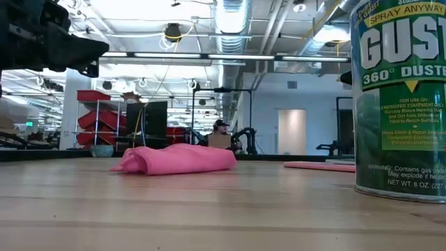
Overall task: Apply microfiber cloth
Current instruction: Return to Home Position
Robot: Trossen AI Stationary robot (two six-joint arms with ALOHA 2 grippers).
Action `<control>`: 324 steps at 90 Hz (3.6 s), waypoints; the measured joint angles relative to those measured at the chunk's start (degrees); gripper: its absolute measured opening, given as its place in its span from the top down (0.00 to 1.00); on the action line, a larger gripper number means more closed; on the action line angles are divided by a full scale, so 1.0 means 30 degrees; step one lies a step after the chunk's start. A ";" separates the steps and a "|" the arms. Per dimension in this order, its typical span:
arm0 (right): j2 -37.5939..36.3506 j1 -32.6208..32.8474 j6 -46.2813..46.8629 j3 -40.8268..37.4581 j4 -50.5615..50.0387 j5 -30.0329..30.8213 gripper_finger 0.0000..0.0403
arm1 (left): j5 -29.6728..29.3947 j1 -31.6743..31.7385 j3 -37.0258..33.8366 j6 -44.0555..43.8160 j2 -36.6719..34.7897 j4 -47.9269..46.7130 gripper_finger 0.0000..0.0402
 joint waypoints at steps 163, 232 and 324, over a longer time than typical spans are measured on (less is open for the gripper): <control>0.0000 0.0007 -0.0022 0.0328 0.0752 -0.0015 1.00 | 0.0007 -0.0001 -0.0003 0.0000 -0.0007 -0.0006 1.00; -0.0007 0.0000 -0.0022 0.0350 0.1034 -0.0015 1.00 | 0.0007 -0.0001 0.0000 0.0000 -0.0007 -0.0007 1.00; -0.0007 0.0000 -0.0022 0.0350 0.1170 -0.0015 1.00 | 0.0007 -0.0001 0.0000 0.0000 -0.0015 -0.0007 1.00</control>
